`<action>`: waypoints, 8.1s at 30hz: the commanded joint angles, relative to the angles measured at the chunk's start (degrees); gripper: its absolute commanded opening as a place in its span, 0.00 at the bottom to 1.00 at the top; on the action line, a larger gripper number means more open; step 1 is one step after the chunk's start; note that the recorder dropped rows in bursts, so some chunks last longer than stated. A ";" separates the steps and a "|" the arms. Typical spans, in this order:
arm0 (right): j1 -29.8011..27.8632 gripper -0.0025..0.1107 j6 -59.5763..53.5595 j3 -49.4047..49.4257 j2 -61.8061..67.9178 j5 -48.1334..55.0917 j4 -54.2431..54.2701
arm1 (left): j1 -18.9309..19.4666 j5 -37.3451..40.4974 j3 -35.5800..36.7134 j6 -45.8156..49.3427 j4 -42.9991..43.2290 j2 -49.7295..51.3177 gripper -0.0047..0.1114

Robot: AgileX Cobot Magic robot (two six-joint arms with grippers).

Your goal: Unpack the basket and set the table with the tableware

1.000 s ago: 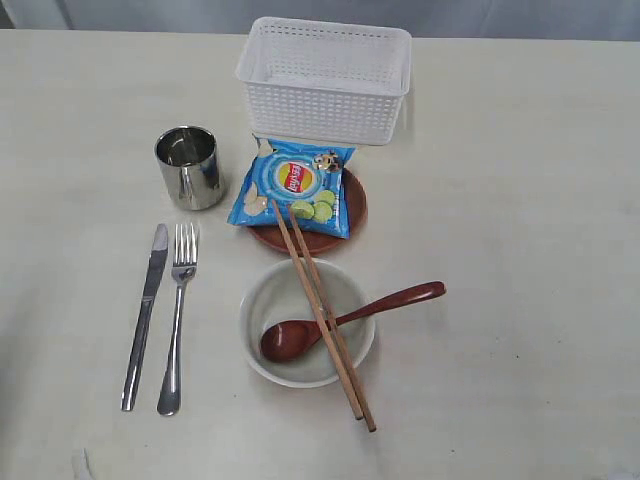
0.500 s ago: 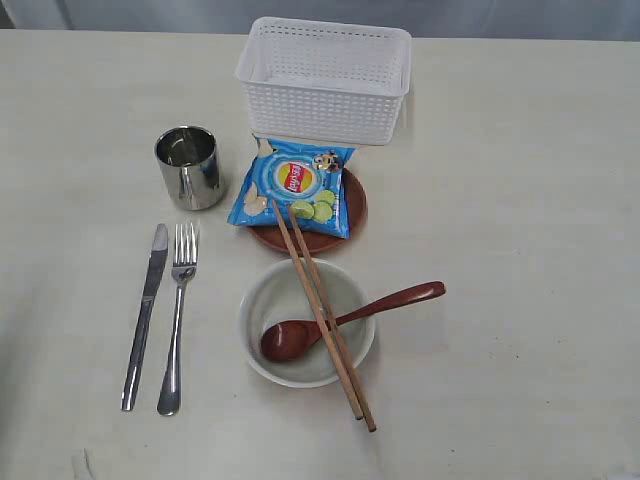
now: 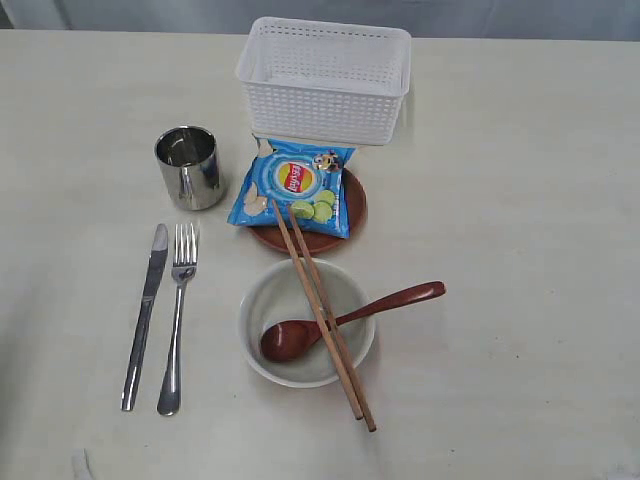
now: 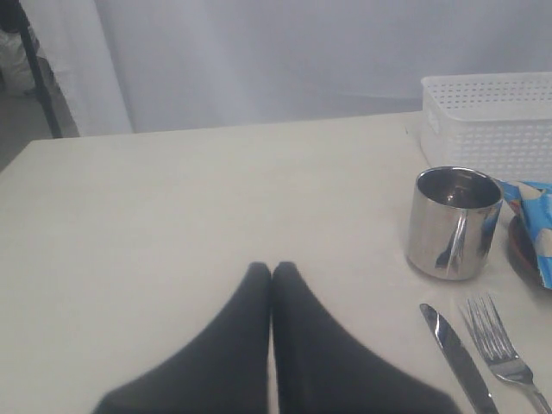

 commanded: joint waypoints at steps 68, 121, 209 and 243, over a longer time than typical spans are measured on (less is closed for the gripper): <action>-33.45 0.02 0.50 24.35 -17.52 -2.04 32.09 | -0.37 -0.41 0.20 0.00 -0.63 -0.16 0.04; -28.85 0.02 0.47 78.78 -17.52 -70.98 21.15 | -0.37 -0.41 0.20 0.00 -0.63 -0.16 0.04; -40.29 0.02 -8.76 93.87 -17.52 -51.26 12.55 | -0.37 -0.41 0.20 0.00 -0.63 -0.16 0.04; -40.29 0.02 -8.76 93.87 -17.52 -51.26 12.55 | -0.37 -0.41 0.20 0.00 -0.63 -0.16 0.04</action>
